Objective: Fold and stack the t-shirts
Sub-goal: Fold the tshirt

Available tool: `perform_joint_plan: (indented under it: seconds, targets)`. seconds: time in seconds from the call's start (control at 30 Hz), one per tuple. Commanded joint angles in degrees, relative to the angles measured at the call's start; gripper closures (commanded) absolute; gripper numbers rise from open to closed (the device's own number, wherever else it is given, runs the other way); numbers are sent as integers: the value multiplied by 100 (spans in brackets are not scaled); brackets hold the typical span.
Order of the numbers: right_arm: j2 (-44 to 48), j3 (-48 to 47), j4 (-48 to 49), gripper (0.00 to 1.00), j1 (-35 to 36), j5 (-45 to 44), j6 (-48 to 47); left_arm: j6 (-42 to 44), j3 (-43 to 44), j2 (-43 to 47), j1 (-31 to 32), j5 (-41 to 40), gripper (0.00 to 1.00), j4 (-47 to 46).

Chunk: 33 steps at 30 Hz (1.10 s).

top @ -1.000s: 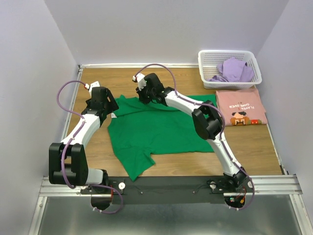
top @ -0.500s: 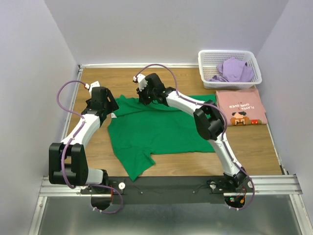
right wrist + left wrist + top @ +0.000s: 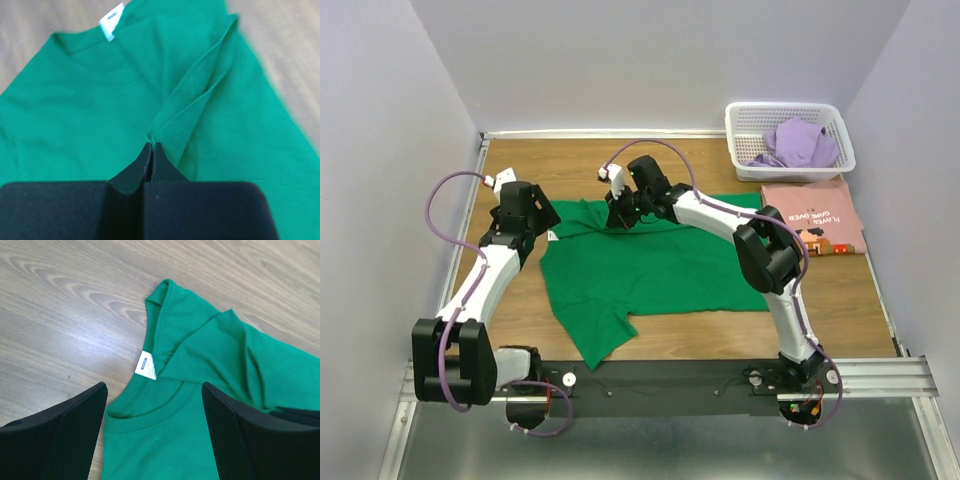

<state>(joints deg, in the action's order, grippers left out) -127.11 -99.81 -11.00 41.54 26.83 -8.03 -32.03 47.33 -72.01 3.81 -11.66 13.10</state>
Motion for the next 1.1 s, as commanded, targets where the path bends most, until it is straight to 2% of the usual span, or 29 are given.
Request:
perform_joint_plan:
  seconds: [0.0, 0.23, 0.4, 0.57, 0.8, 1.07]
  targets:
    - [221, 339, -25, 99, 38, 918, -76, -321, -241, 318, -21, 216, 16, 192]
    - [309, 752, -33, 99, 38, 1211, -84, -497, -576, 627, -21, 568, 16, 175]
    - [292, 893, -33, 98, 38, 1193, -76, -462, -410, 250, -21, 902, 17, 61]
    - [248, 867, -25, 98, 30, 1105, -76, -488, 196, -559, -12, 1314, 25, -45]
    - [187, 805, -25, 98, 30, 1053, -111, -313, 1443, -1867, 5, 1315, 47, 69]
    - [107, 744, -16, 98, 30, 1061, -111, -260, 2149, -2880, 93, 1482, 49, 219]
